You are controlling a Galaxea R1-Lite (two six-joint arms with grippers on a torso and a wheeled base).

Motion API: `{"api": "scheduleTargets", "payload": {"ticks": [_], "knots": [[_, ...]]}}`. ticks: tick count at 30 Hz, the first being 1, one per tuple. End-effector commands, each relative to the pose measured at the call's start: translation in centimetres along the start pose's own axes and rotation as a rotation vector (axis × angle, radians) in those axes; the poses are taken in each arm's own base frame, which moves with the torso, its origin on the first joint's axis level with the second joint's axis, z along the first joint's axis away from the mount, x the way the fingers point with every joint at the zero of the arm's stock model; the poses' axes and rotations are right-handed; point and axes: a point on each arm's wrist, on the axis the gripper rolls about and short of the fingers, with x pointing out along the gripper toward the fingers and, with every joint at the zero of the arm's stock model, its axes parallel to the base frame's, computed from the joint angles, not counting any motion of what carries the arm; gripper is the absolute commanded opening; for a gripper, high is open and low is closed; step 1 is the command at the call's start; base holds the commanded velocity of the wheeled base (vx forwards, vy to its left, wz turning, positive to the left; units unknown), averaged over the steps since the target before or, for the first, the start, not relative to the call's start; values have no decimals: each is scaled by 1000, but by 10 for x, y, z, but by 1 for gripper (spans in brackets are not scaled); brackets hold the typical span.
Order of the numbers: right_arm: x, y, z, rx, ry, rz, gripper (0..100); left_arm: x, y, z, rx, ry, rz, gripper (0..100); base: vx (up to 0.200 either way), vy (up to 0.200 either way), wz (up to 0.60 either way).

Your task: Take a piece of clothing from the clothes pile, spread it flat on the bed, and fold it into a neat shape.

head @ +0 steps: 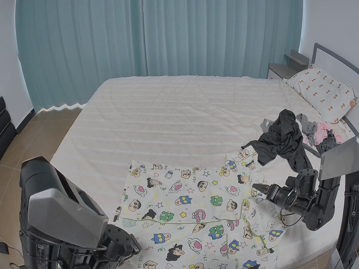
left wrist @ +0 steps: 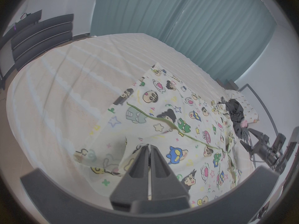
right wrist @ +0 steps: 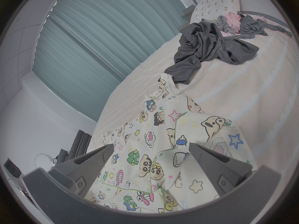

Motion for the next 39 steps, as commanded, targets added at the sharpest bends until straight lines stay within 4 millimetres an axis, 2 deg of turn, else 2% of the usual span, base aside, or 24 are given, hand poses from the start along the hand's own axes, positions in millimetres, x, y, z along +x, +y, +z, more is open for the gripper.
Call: {"api": "scheduleTargets", "payload": {"ticks": [1, 7, 10, 12, 24, 25, 31, 39], "knots": [[0, 1, 0, -3, -6, 8, 100, -11, -11, -16, 83, 33, -84, 0, 0, 0, 0], [0, 2, 0, -6, -4, 10, 100, -21, -19, -38, 202, 98, -155, 0, 0, 0, 0], [0, 2, 0, -6, -3, 11, 100, -21, -17, -47, 240, 136, -153, 0, 0, 0, 0], [1, 1, -1, -6, -3, 9, 100, -17, -11, -60, 294, 175, -120, 0, 0, 0, 0], [1, 1, -1, -6, 1, 10, 100, -14, 3, -71, 350, 222, -23, 0, 0, 0, 0], [2, 0, -2, -5, 5, 7, 100, -14, 6, -72, 361, 235, -3, 100, 0, 0, 0], [2, 0, -3, -4, 7, 5, 100, -17, 8, -73, 384, 249, 20, 100, 0, 0, 0], [2, 0, -3, -4, 7, 5, 100, -24, 0, -59, 342, 162, 7, 100, 0, 0, 0]]}}
